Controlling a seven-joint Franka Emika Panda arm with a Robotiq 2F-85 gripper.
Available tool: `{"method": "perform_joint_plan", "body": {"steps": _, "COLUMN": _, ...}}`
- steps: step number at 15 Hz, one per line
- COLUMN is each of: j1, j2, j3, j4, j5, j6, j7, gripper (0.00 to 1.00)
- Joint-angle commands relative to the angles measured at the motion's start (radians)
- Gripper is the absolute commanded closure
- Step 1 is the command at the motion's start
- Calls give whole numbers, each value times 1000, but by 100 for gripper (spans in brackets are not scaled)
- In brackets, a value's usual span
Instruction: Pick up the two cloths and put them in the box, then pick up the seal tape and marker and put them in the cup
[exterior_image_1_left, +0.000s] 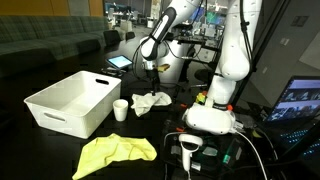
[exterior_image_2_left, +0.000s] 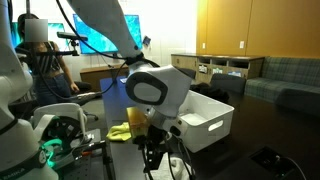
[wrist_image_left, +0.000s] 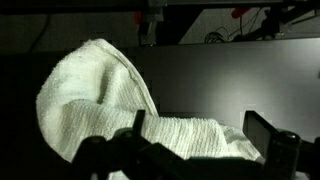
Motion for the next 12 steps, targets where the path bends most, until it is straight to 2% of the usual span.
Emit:
{"method": "perform_joint_plan", "body": {"steps": 1, "j1": -63, "j2": 113, "j3": 27, "j4": 108, "j5": 125, "j6": 19, "j7": -16, "gripper": 0}}
{"method": "perform_joint_plan", "body": {"steps": 5, "j1": -99, "j2": 206, "j3": 33, "j4": 204, "j5": 179, "j6": 18, "j7": 28, "gripper": 0}}
{"method": "perform_joint_plan", "body": {"steps": 12, "j1": -64, "j2": 294, "j3": 0, "j4": 301, "j5": 87, "j6": 4, "j7": 227, "gripper": 0}}
